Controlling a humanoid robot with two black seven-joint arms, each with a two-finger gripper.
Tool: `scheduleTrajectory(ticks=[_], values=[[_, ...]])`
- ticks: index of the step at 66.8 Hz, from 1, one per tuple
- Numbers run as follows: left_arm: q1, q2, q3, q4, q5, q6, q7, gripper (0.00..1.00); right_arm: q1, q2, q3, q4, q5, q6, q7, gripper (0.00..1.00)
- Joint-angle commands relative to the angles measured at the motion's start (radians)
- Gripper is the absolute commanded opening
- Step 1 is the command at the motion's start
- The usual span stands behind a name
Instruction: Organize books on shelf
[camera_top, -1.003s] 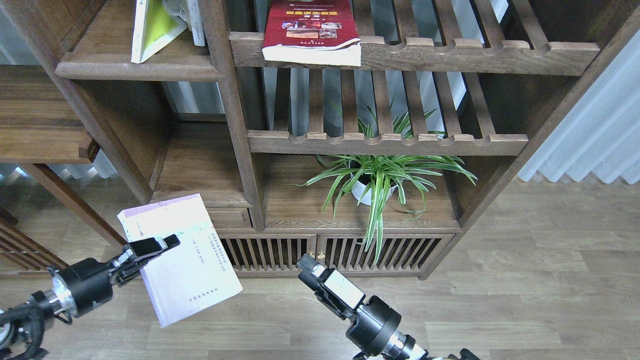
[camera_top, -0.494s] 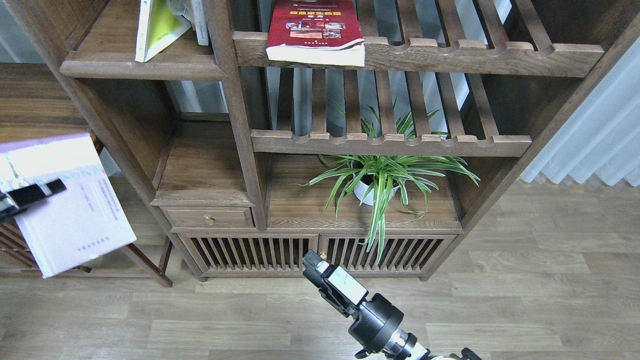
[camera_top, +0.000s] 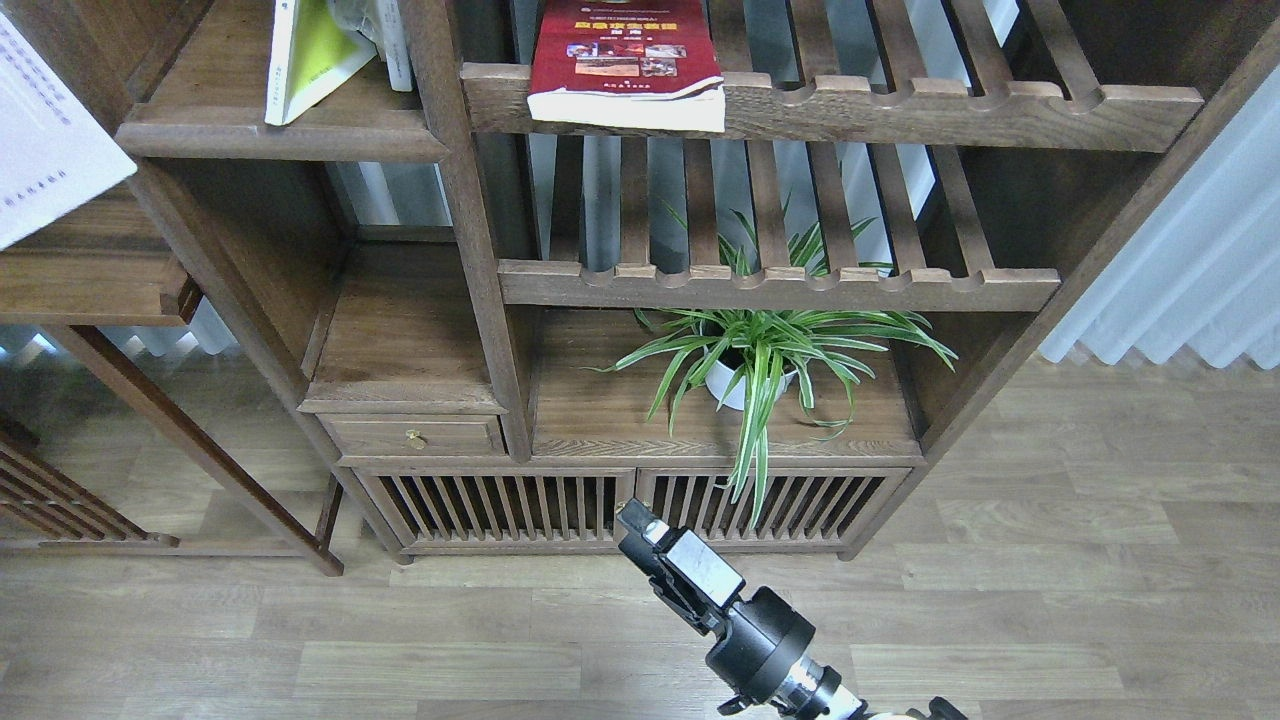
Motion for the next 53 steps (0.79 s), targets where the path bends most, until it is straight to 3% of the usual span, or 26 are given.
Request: scheduleTrajectory(ticks=[1,13,16,17,21,38,53], values=[[-0.020,0.039,-0.003,0.001,0.000,0.000,0.013,0.02,0.000,0.000,-0.001,-0.001,-0.001,0.000,0.000,1.00],[-0.098,0.031,-0.003,0.012,0.005,0.000,0.085,0.02,0.000,0.000,-0.001,0.001,-0.006,0.000,-0.003,1.00],[-0.126,0.028,-0.003,0.014,0.008,0.000,0.113,0.02,0.000,0.000,-0.001,0.001,-0.006,0.000,-0.003,1.00],[-0.171,0.011,-0.003,0.017,0.011,0.000,0.151,0.02,0.000,0.000,-0.001,0.001,-0.006,0.000,-0.003,1.00],[-0.202,-0.007,-0.003,0.026,0.018,0.000,0.171,0.02,0.000,0.000,-0.001,0.001,-0.007,0.000,-0.003,1.00],[-0.319,-0.068,-0.020,0.089,0.164,0.000,0.165,0.02,-0.006,0.000,0.000,0.004,-0.007,0.000,-0.006,1.00],[-0.324,-0.116,-0.069,0.156,0.262,0.000,0.162,0.02,-0.006,0.000,0.000,0.004,-0.007,0.000,-0.008,1.00]])
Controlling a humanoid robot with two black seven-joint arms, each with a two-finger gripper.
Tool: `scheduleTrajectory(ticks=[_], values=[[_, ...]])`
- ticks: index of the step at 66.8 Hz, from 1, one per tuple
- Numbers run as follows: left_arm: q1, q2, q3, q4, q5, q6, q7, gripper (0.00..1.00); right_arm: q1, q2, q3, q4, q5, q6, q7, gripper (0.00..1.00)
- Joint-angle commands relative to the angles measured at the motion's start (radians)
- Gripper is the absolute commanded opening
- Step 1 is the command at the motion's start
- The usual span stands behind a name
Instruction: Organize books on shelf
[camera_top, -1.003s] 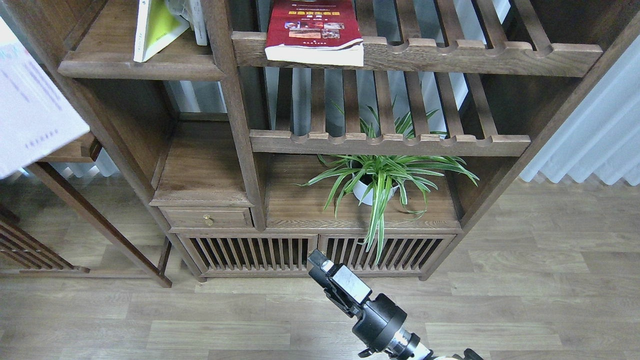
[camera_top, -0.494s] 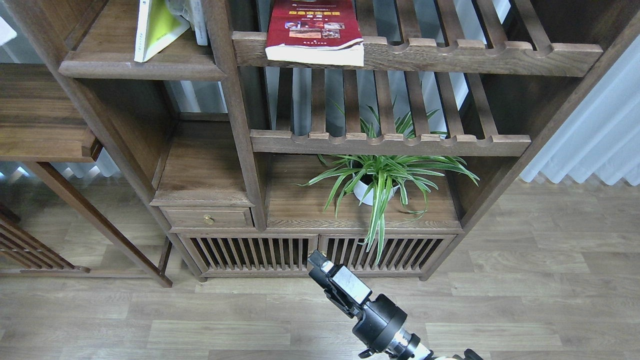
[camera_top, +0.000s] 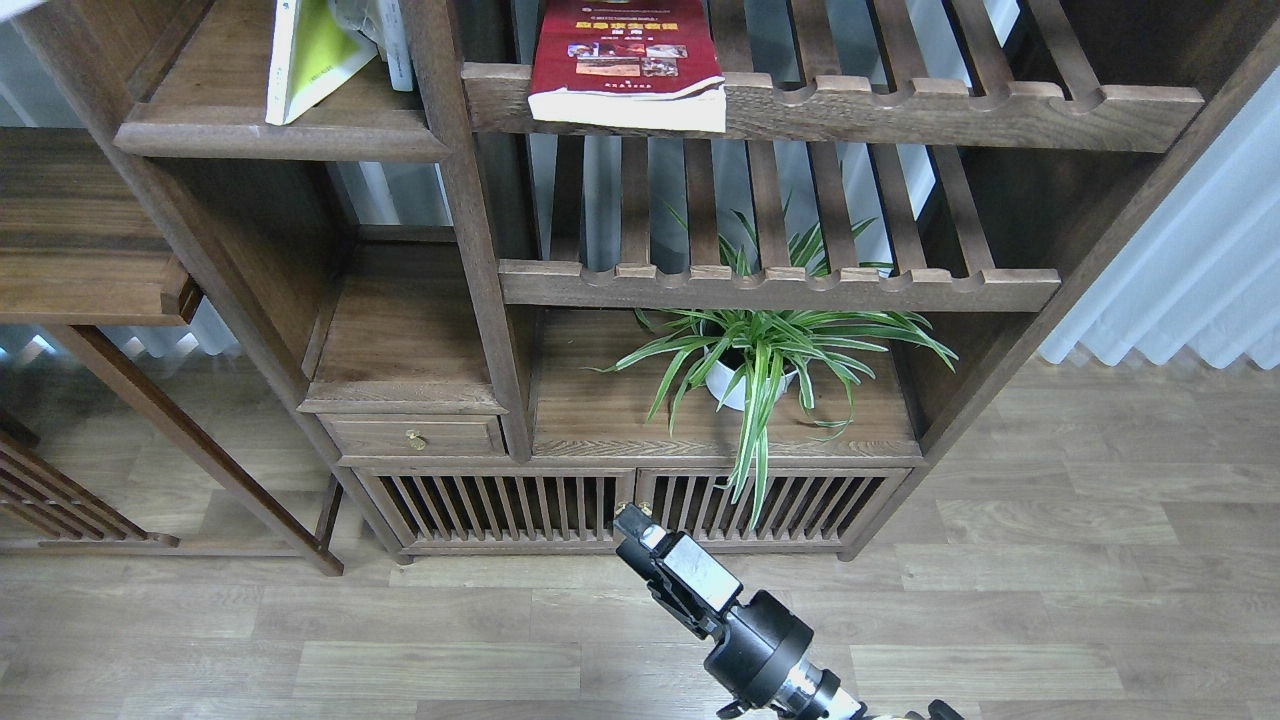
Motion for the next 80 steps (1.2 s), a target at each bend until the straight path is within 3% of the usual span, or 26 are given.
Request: scheduleTrajectory(ticks=[1,29,64,72,80], values=[[-0.003,-0.032,-0.019,0.040,0.040,0.000,0.000,0.02,0.000,0.000,-0.001,0.000,0.000,0.000,-0.001,1.00],[-0.012,-0.185,-0.092,0.129,0.198,0.000,0.008,0.02,0.000,0.000,-0.001,0.000,0.000,0.000,-0.001,1.00],[-0.001,-0.231,-0.210,0.169,0.414,0.000,-0.003,0.03,-0.003,0.000,0.000,0.000,0.000,0.000,-0.001,1.00],[0.003,-0.257,-0.216,0.176,0.437,0.000,-0.018,0.03,-0.003,0.000,0.000,0.000,0.000,0.000,-0.001,1.00],[0.014,-0.302,-0.243,0.205,0.479,0.000,-0.069,0.03,-0.005,0.000,0.000,0.000,0.000,0.000,-0.001,1.00]])
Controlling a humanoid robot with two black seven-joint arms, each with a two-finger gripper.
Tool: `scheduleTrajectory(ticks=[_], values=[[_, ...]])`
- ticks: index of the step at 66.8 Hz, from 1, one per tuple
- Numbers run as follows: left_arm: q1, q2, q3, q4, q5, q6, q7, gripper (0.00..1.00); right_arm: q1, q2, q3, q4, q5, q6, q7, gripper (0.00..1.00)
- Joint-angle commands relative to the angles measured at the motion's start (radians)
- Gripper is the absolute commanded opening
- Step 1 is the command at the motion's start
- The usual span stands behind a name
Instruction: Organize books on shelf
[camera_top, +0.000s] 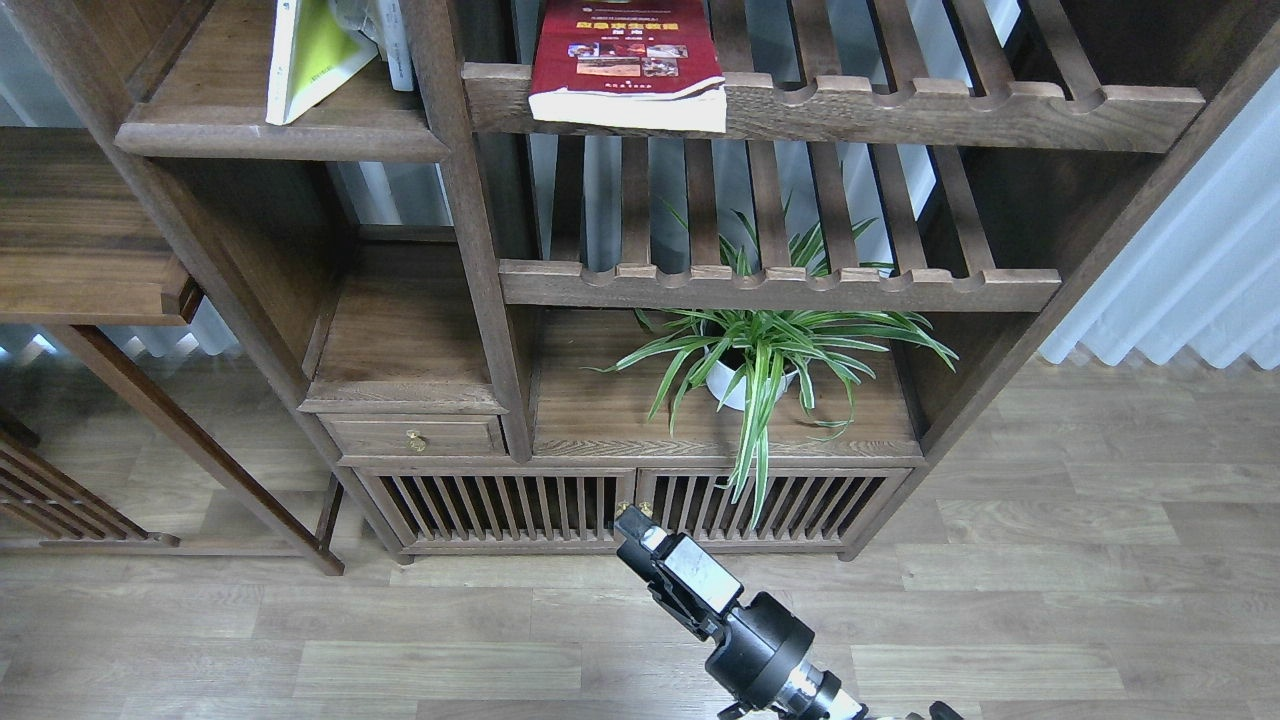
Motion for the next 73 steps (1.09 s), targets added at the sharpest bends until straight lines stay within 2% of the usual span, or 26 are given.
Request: scheduleTrajectory(ticks=[1,30,53,73], values=[[0.014,-0.047,-0.028,0.030,0.038,0.000,-0.049,0.03,-0.001,0.000,0.001,0.000,0.000,0.000,0.000,1.00],[0.162,-0.165,-0.301,0.029,0.251,0.000,-0.039,0.03,-0.001,0.000,0.015,0.001,0.000,0.000,0.000,1.00],[0.222,-0.331,-0.483,0.045,0.455,0.000,-0.039,0.03,-0.001,0.000,0.020,0.003,0.000,0.000,0.000,1.00],[0.246,-0.346,-0.563,0.042,0.539,0.000,-0.038,0.03,-0.003,0.000,0.020,0.003,0.000,0.000,-0.001,1.00]])
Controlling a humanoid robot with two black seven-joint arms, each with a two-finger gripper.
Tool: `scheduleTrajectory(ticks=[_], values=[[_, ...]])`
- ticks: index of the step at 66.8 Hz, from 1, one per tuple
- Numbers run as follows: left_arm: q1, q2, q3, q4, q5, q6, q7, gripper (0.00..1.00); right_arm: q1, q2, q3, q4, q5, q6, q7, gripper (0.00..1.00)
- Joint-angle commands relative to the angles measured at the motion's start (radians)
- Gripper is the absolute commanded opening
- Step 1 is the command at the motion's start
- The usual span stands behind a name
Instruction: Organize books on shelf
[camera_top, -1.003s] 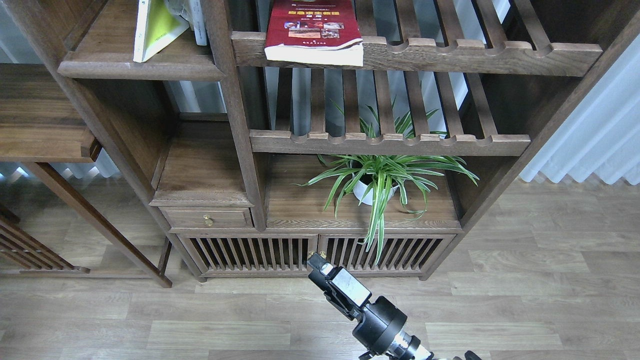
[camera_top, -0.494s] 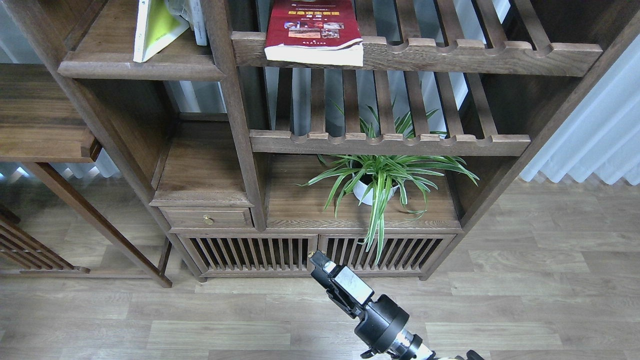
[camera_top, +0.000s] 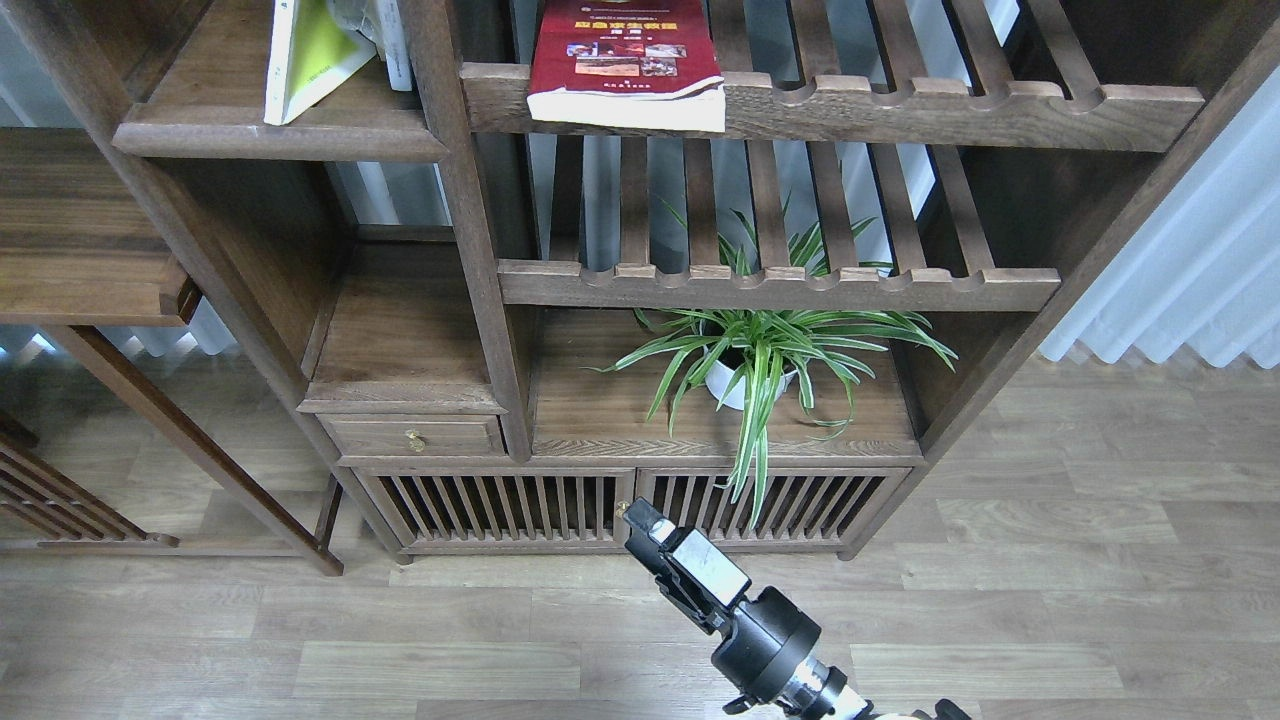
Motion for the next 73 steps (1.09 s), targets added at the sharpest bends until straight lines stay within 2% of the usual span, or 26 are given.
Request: scheduleTrajectory(ticks=[1,22,39,48,73], values=[[0.012,-0.010,-0.020,-0.001,0.020,0.000,0.001,0.03,0.000,0.000,-0.003,0.000,0.000,0.000,-0.002,1.00],[0.038,-0.151,-0.132,-0.007,0.184,0.000,0.001,0.03,-0.009,0.000,0.000,0.003,0.000,0.000,0.000,1.00],[0.055,-0.199,-0.183,-0.013,0.230,0.000,0.001,0.03,-0.009,0.000,0.002,0.003,0.000,0.000,0.000,1.00],[0.107,-0.230,-0.223,-0.023,0.240,0.000,-0.001,0.03,-0.009,0.000,0.010,0.003,0.000,0.000,0.001,1.00],[0.095,-0.293,-0.212,0.037,0.250,0.000,0.001,0.02,-0.009,0.000,0.013,0.003,0.000,0.000,0.000,1.00]])
